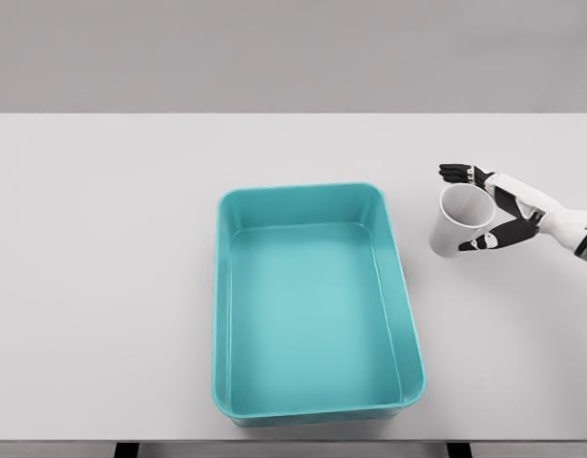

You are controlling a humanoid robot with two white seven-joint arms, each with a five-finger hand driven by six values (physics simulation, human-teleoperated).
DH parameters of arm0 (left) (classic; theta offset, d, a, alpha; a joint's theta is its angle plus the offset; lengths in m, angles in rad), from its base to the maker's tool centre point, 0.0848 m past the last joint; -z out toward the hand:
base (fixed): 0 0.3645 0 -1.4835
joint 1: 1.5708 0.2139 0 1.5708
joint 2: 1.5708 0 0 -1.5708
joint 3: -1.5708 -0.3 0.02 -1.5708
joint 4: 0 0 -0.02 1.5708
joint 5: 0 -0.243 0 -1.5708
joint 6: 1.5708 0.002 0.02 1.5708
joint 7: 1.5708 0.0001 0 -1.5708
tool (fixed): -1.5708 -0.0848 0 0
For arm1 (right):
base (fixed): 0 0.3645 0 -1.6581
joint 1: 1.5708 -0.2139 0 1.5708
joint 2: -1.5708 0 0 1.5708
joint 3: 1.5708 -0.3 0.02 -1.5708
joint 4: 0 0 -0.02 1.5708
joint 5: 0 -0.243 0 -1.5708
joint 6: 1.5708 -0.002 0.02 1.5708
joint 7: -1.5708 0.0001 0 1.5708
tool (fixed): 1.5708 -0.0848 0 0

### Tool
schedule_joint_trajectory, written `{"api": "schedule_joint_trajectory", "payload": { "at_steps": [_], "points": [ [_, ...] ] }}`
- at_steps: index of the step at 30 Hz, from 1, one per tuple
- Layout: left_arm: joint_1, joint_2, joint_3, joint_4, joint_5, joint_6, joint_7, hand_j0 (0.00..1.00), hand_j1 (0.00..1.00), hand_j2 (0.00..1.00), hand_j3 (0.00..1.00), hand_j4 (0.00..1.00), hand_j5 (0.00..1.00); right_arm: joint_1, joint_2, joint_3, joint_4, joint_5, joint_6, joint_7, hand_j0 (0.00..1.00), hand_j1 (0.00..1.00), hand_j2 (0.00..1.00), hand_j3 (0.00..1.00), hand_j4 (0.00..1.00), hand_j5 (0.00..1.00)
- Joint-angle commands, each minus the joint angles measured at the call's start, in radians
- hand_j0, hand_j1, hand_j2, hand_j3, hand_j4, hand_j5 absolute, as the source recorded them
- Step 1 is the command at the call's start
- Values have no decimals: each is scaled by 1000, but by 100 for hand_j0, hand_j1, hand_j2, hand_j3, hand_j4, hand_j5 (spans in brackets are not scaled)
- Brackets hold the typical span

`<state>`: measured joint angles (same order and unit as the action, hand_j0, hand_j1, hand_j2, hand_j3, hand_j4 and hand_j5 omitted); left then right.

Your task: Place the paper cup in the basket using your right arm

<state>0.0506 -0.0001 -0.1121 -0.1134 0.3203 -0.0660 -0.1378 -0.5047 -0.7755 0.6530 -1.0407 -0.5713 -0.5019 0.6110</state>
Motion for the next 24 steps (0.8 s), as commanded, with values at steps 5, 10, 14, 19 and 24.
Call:
{"api": "schedule_joint_trajectory", "payload": {
  "at_steps": [5,10,14,19,24],
  "points": [
    [0,0,0,0,0,0,0,100,100,100,100,100,100,0,2,1,-1,-7,5,0,91,91,91,91,91,91],
    [0,0,0,0,0,0,0,100,100,100,100,100,100,-2,2,-1,-1,-7,5,0,75,75,75,75,75,75],
    [0,0,0,0,0,0,0,100,100,100,100,100,100,-3,1,-21,-28,-10,-10,0,76,76,76,76,76,76],
    [0,0,0,0,0,0,0,100,100,100,100,100,100,-3,-2,-108,-90,-10,-75,0,78,78,78,78,78,78],
    [0,0,0,0,0,0,0,100,100,100,100,100,100,-3,-1,-124,-98,-10,-109,0,77,77,77,77,77,77]
  ]
}}
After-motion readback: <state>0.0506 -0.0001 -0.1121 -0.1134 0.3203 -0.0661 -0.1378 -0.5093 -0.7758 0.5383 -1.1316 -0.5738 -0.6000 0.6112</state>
